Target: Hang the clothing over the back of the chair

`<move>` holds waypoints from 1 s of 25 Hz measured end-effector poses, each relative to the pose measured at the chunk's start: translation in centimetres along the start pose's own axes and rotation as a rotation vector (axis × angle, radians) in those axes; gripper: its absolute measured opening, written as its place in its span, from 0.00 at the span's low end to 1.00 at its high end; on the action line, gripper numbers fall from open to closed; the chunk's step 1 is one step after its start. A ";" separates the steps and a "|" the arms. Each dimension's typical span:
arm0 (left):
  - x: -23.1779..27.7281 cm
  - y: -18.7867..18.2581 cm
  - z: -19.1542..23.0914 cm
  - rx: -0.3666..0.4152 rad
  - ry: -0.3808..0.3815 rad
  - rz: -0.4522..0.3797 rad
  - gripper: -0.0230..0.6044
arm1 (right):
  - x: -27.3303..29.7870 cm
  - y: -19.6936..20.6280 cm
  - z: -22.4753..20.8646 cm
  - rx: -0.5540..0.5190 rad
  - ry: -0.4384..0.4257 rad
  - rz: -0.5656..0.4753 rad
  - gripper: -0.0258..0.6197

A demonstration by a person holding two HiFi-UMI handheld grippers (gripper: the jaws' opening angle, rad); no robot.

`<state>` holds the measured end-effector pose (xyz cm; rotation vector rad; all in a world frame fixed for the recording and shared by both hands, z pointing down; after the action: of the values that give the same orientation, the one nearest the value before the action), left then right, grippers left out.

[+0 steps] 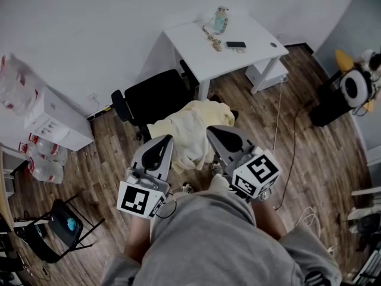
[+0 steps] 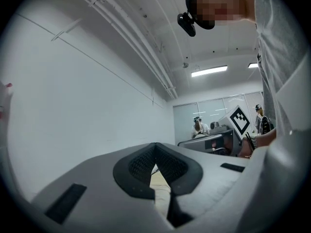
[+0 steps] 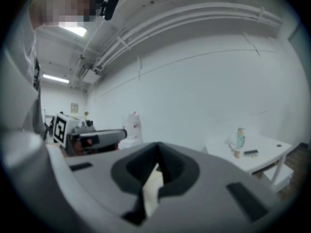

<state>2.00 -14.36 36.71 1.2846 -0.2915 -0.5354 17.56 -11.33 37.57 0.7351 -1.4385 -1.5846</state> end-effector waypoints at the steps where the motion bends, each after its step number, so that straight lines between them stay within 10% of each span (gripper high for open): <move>1: 0.1 -0.1 -0.1 -0.004 0.002 -0.005 0.07 | -0.1 -0.1 -0.1 -0.003 0.002 0.000 0.09; 25: 0.8 0.2 1.0 -0.020 0.000 0.002 0.07 | 0.3 -0.5 -1.3 -0.010 0.024 0.014 0.09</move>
<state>2.24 -15.55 37.14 1.2646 -0.2874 -0.5353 18.45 -12.24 36.93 0.7344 -1.4144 -1.5668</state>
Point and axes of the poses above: the fingertips, and each gripper's own axes: x forward along the fingers, z to its left, y out of its underside, the point moved 5 cm from there along -x, backward along the fingers, and after that the axes turned 15 degrees about -x, right-handed, at the moved point
